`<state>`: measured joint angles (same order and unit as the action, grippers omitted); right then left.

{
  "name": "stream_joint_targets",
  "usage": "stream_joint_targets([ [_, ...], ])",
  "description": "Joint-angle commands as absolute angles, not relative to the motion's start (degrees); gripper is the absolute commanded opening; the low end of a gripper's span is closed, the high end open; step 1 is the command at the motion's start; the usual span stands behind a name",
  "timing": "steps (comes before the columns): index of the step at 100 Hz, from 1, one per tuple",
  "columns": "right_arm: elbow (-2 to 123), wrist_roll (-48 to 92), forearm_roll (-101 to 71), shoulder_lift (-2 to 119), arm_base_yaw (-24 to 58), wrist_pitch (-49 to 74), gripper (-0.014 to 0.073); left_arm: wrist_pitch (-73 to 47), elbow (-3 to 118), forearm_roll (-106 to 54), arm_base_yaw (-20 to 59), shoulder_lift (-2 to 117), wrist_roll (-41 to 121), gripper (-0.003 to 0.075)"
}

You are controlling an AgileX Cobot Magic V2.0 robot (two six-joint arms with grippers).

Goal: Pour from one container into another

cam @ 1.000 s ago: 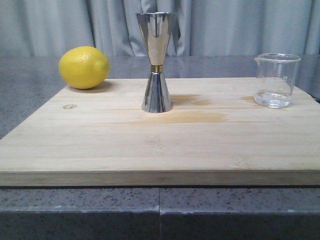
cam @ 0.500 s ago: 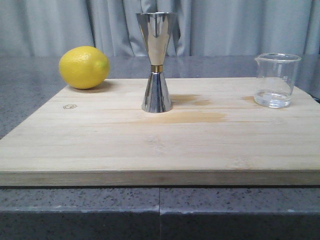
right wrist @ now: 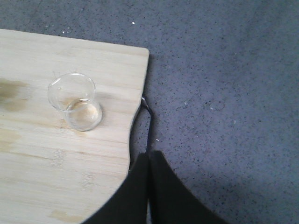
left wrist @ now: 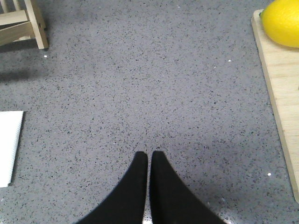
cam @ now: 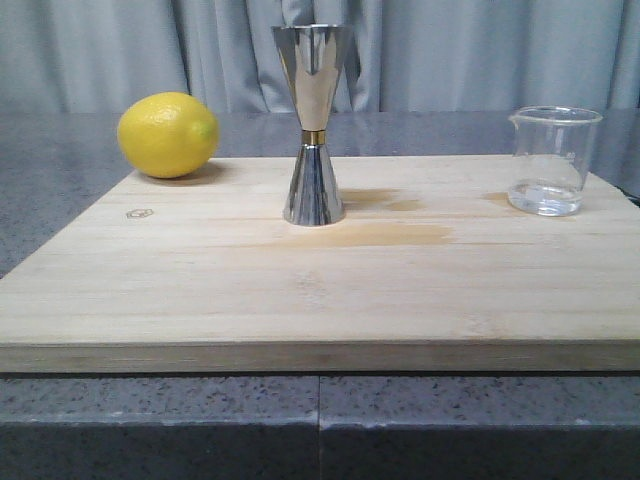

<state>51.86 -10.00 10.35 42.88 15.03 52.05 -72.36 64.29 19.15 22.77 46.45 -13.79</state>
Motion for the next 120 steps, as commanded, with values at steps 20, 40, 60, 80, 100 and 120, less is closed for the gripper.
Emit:
stream_joint_targets([
  [20, 53.2, -9.8, 11.8, 42.9, 14.6, 48.3, -0.0063, -63.7, 61.3, 14.3, 20.2, 42.5, -9.1, -0.0018],
  [40, 53.2, -9.8, 11.8, 42.9, 14.6, 48.3, -0.0063, -41.4, 46.6, 1.6, 8.8, 31.4, 2.8, -0.0018],
  [60, 53.2, -9.8, 11.8, 42.9, 14.6, 48.3, -0.0063, -20.9, 27.3, -2.6, 1.6, 17.3, 2.8, -0.0018],
  [80, 53.2, -9.8, 11.8, 42.9, 14.6, 48.3, -0.0063, -2.3, 9.4, -3.0, 0.5, 4.6, 2.8, -0.0018],
  [100, 53.2, -9.8, 11.8, 42.9, 14.6, 48.3, -0.0063, 6.7, -0.5, -3.0, 0.5, -1.7, 2.8, -0.0019],
  [120, 53.2, -9.8, 11.8, 42.9, 14.6, 48.5, -0.0063, 6.9, -1.9, 0.0, 1.3, -1.5, 2.8, -0.0019],
])
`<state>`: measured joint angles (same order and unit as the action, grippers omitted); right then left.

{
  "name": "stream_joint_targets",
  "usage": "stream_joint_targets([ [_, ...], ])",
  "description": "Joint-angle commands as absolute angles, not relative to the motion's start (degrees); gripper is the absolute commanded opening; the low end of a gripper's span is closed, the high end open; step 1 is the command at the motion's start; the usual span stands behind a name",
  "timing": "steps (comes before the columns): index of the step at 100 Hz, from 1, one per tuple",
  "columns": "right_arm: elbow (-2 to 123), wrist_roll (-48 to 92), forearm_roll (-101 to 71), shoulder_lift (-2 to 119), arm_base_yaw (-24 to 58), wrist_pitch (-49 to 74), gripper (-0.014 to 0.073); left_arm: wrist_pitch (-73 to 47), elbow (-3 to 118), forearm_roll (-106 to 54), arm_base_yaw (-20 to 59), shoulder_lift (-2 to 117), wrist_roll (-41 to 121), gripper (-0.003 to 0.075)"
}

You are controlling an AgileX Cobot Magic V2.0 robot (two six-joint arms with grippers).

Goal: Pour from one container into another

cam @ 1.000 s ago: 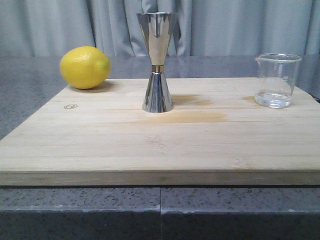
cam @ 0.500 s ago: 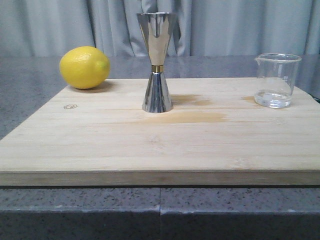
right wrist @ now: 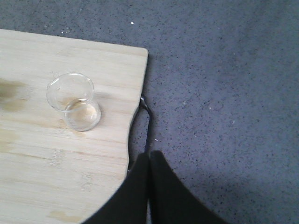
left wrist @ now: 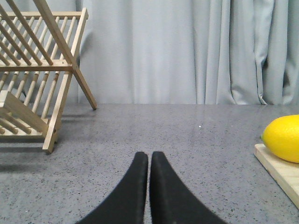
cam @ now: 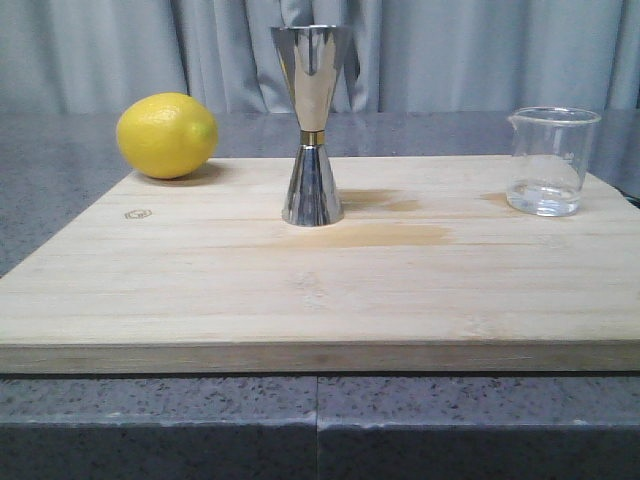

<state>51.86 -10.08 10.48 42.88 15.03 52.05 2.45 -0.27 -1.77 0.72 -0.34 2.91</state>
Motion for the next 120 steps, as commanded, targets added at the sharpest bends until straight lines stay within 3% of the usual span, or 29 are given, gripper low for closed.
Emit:
stream_joint_targets([
  [1, 53.2, -9.8, 11.8, 42.9, 14.6, 48.5, -0.0063, 7.0, -1.9, 0.0, 1.4, -1.5, 2.8, -0.0019],
  [120, 51.2, -9.8, 14.1, 40.5, 13.2, 47.1, -0.0063, 6.9, -1.9, -0.7, 3.3, -1.5, 2.8, -0.0019],
])
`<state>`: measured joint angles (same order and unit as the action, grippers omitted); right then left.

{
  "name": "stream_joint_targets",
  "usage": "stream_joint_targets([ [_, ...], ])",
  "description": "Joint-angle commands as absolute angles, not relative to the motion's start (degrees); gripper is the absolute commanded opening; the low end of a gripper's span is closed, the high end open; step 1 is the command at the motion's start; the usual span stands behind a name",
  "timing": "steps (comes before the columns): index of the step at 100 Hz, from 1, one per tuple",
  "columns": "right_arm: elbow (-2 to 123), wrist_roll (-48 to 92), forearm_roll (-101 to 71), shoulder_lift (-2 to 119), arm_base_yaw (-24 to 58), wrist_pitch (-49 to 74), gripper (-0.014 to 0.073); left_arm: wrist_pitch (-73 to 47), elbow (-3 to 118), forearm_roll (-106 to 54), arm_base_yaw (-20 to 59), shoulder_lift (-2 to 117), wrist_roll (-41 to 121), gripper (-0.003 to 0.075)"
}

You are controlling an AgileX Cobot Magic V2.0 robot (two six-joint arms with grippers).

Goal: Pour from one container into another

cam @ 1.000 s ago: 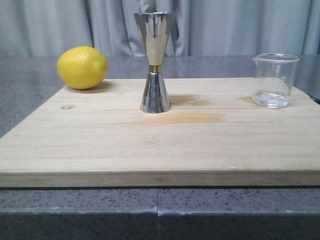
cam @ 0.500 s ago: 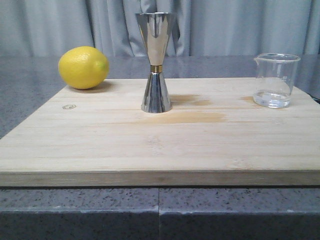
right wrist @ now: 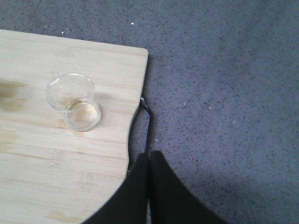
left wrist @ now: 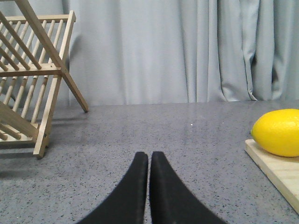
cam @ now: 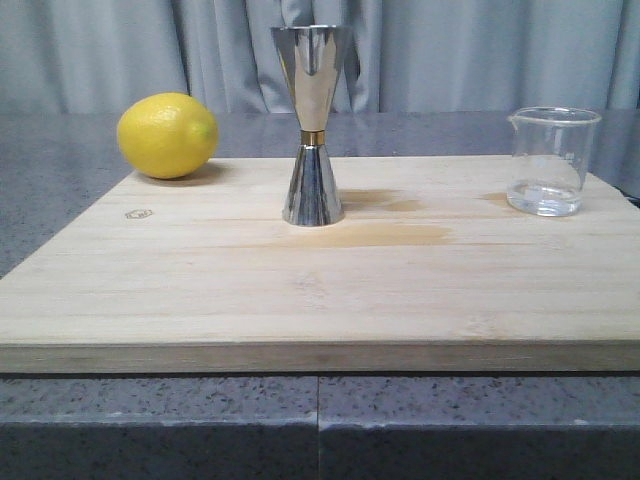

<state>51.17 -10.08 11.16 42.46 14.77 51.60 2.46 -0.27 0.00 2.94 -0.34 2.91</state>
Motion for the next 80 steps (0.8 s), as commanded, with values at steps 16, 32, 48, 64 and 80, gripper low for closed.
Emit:
stream_joint_targets([
  [16, 41.7, -9.8, 11.2, 31.4, 5.7, 35.9, -0.0066, 6.9, -1.9, -0.7, 3.4, -1.5, 2.8, -0.0019],
  [32, 29.0, -9.8, 6.2, 19.5, -0.8, 23.2, -0.0066, 6.9, -1.9, -0.7, 3.4, -1.5, 2.8, -0.0019],
  [48, 17.1, -9.8, 2.8, 9.8, -5.1, 14.0, -0.0066, 6.9, -1.9, -0.7, 3.4, -1.5, 2.8, -0.0019],
  [64, 6.9, -9.8, 2.8, 2.9, -4.3, 6.8, -0.0066, 6.9, -1.9, -0.7, 3.4, -1.5, 2.8, -0.0019],
  [80, -0.9, -9.8, 2.8, -1.8, -2.8, -0.8, -0.0066, 6.9, -1.9, -0.7, 3.4, -1.5, 2.8, -0.0019],
])
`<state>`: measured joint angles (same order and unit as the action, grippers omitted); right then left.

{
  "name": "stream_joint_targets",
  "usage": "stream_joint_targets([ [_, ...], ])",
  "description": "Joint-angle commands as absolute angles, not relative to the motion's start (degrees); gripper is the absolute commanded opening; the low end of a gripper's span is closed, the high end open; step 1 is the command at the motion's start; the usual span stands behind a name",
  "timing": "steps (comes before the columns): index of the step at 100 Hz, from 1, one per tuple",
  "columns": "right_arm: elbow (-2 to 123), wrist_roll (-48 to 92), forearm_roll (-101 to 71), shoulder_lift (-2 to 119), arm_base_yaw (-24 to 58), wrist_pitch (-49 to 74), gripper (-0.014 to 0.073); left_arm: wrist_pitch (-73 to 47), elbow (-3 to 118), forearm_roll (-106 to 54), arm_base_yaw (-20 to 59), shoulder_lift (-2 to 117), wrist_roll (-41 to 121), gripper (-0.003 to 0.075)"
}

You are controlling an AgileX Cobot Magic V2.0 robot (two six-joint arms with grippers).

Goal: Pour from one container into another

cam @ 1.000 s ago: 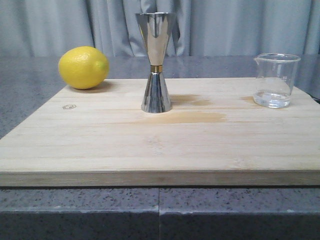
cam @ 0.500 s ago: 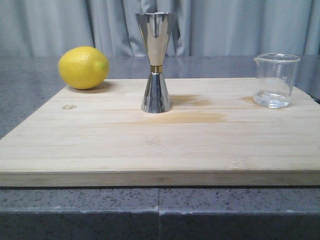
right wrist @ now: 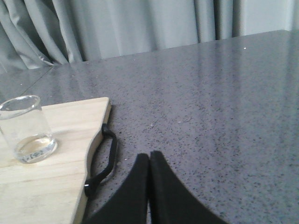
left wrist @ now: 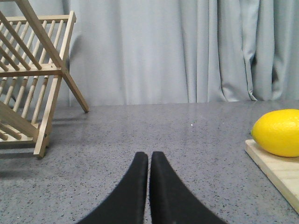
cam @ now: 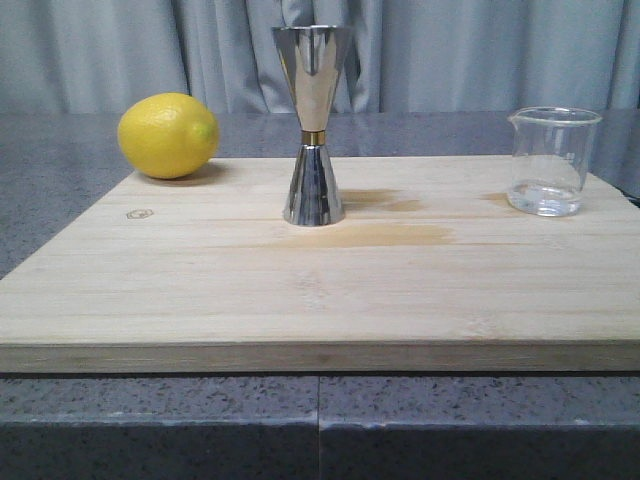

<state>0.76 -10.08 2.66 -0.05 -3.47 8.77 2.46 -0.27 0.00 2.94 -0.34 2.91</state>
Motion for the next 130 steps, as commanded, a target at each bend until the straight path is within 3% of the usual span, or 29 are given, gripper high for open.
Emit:
stream_joint_targets([
  [1, -1.4, -9.8, 2.8, -1.8, -2.8, -1.3, -0.0066, 6.9, -1.9, -0.7, 3.4, -1.5, 2.8, -0.0019],
  [50, -1.2, -9.8, 1.8, -1.7, -2.4, 0.0, -0.0066, 6.9, -1.9, -0.7, 3.4, -1.5, 2.8, -0.0019],
  [69, -1.2, -0.5, 0.4, -1.7, -2.4, -0.6, -0.0066, 6.9, -1.9, -0.7, 3.4, -1.5, 2.8, -0.0019],
  [130, -1.2, -0.6, 0.4, -1.7, -2.4, 0.0, -0.0066, 6.9, -1.9, -0.7, 3.4, -1.5, 2.8, -0.0019],
])
